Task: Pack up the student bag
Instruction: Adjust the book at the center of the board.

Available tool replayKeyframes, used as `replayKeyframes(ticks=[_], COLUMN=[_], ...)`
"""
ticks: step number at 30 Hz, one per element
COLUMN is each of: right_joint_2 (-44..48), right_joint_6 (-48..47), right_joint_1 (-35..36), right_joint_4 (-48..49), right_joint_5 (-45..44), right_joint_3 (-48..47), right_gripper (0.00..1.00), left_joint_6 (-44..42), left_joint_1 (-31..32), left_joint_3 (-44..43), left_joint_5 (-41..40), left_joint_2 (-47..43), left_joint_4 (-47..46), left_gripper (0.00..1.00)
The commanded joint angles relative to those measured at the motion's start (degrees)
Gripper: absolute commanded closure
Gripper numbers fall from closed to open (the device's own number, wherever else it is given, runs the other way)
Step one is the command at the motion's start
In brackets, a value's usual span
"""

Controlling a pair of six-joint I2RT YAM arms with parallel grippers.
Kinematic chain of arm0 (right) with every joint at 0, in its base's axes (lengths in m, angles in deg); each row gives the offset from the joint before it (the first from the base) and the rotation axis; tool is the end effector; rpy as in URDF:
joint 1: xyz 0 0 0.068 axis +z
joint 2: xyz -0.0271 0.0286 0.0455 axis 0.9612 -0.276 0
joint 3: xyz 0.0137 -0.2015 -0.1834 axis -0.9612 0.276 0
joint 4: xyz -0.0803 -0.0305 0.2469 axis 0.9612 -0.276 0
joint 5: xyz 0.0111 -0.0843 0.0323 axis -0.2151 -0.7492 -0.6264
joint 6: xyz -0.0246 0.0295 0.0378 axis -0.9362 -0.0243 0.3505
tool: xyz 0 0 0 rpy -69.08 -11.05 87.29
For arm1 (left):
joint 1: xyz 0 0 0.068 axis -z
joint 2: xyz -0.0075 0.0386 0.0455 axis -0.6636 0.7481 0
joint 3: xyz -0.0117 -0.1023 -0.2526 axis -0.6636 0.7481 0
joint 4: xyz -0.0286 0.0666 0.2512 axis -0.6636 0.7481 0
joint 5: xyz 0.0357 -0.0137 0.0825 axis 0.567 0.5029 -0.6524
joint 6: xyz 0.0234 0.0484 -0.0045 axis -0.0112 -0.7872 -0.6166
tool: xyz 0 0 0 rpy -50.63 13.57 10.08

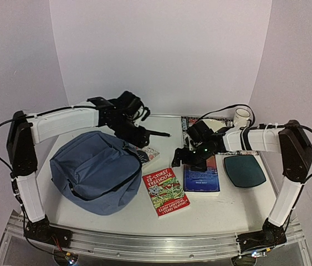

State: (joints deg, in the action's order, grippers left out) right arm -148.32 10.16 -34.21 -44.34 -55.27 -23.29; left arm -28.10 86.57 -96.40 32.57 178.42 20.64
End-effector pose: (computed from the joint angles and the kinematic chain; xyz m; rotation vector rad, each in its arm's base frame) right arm 0.3043 0.2597 0.1987 -0.0665 2.4322 0.8504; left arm 0.2890 -0.2864 0.2924 0.7296 2.4254 -0.3320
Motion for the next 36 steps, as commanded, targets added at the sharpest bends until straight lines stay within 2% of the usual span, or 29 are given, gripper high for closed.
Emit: replayKeyframes(ticks=[1, 10, 16, 19, 23, 24, 25, 28, 31, 36], right_joint_2=[5.96, 11.38, 12.58, 12.86, 12.98, 13.03, 13.22, 13.95, 15.14, 16.4], right_joint_6=[1.74, 4.87, 5.39, 5.54, 5.54, 5.54, 5.54, 5.54, 5.62, 5.42], right_joint_1=[-0.46, -0.65, -0.74, -0.75, -0.75, -0.75, -0.75, -0.75, -0.83, -0.92], right_joint_4=[-1.22, 0.14, 0.21, 0.43, 0.72, 0.82, 0.94, 1.11, 1.18, 1.7], right_joint_5=[-5.85, -11.21, -11.43, -11.44, -11.52, -11.59, -11.66, -12.0, -12.84, -12.84], right_joint_3=[2.68, 7.87, 8.88, 9.08, 9.19, 9.26, 9.32, 9.68, 10.59, 11.74], right_gripper=[0.07, 0.06, 0.05, 0.05, 0.05, 0.06, 0.05, 0.05, 0.05, 0.05], left_joint_6=[-2.97, -8.86, -9.29, -9.12, -8.46, -8.32, -7.89, -6.53, -4.49, -2.43], left_joint_1=[3.39, 6.59, 6.7, 6.69, 6.69, 6.69, 6.65, 6.71, 6.7, 6.6], left_joint_3=[-5.9, -14.93, -16.24, -15.45, -16.33, -16.81, -18.18, -23.07, -28.08, -40.09], left_joint_5=[-4.96, -12.73, -15.53, -15.05, -11.5, -10.61, -8.07, -2.25, 3.4, 11.94], left_joint_2=[6.73, 20.64, 25.74, 27.51, 30.91, 31.37, 32.68, 35.3, 37.71, 40.97], left_joint_4=[-0.84, 1.12, 3.67, 4.31, 4.77, 4.78, 4.75, 4.95, 4.87, 4.69], left_gripper=[0.25, 0.28, 0.29, 0.32, 0.6, 0.64, 0.73, 0.85, 0.89, 0.89])
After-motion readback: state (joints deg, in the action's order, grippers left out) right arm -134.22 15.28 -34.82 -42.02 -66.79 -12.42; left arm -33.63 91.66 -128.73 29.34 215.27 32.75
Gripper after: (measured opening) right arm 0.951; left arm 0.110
